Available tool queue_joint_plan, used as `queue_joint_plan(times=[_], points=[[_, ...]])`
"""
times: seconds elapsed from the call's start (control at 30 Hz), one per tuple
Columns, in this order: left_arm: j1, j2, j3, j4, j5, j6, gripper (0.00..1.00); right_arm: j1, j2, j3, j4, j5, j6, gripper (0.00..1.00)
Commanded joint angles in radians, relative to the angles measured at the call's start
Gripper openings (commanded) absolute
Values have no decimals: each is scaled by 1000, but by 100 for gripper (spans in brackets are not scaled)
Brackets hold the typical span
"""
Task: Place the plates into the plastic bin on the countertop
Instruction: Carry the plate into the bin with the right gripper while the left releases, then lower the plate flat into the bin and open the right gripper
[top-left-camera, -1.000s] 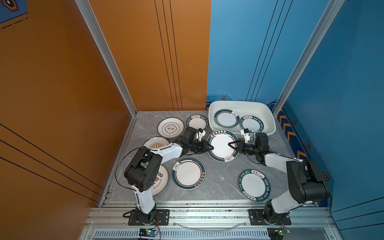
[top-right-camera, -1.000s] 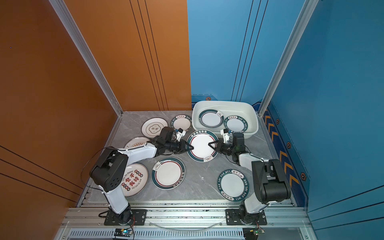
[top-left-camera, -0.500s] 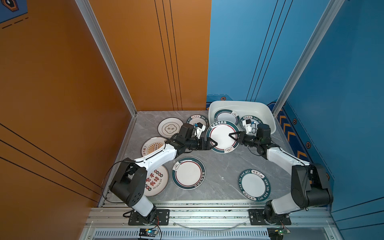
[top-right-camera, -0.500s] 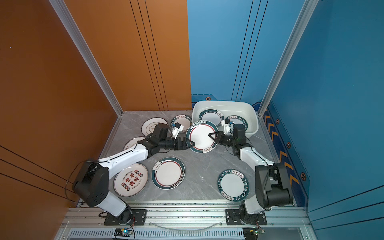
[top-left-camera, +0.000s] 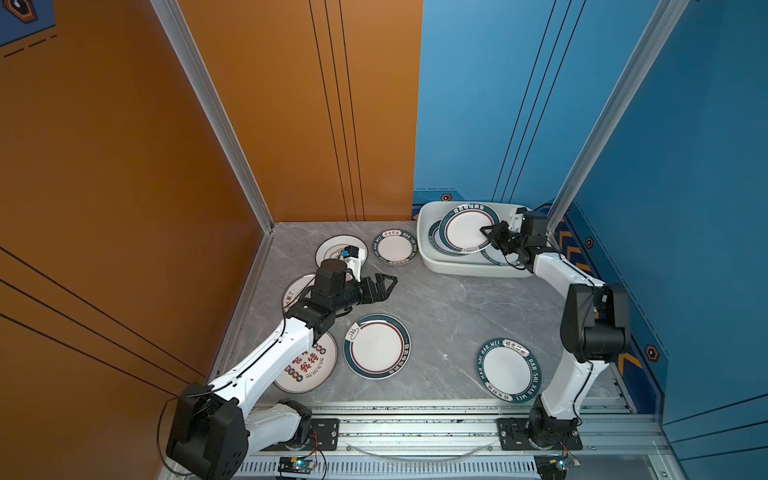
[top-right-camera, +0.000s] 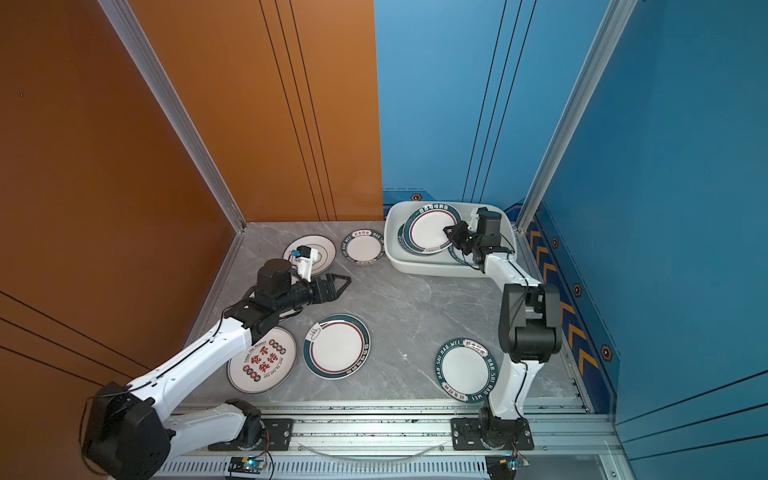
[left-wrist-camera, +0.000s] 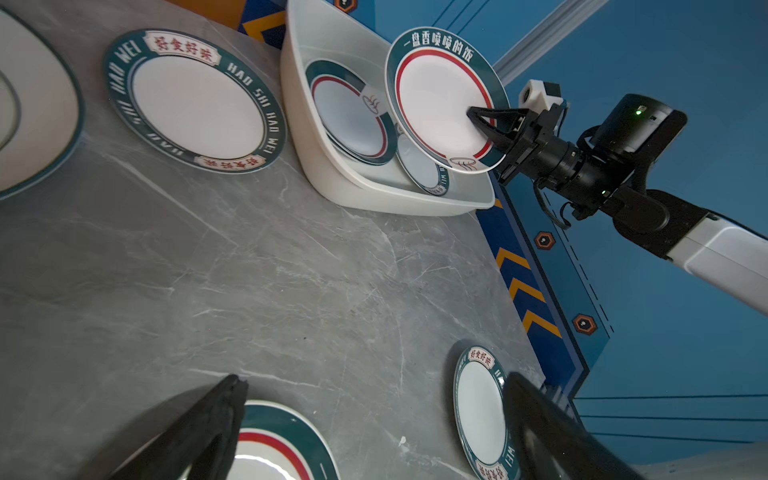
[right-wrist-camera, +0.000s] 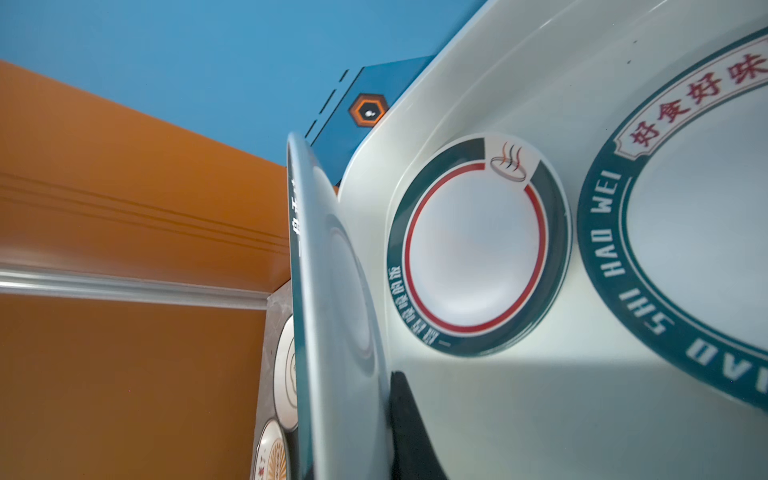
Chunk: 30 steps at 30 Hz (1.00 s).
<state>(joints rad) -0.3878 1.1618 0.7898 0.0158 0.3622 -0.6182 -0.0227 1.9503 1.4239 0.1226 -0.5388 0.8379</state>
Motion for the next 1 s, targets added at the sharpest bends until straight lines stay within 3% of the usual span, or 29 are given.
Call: queue_joint_plan(times=[0.0, 0.2, 0.43, 0.97], points=[[27, -70, -66, 85, 25, 5, 98, 3, 88, 114, -1, 39, 72, 0], [32, -171, -114, 9, -42, 103, 98, 26, 273, 286, -63, 61, 87, 0], [38, -148, -99, -28, -87, 121, 98, 48, 366, 354, -70, 83, 116, 0], [63, -120, -109, -8, -42, 108, 98, 70, 487, 453, -123, 86, 154, 0]])
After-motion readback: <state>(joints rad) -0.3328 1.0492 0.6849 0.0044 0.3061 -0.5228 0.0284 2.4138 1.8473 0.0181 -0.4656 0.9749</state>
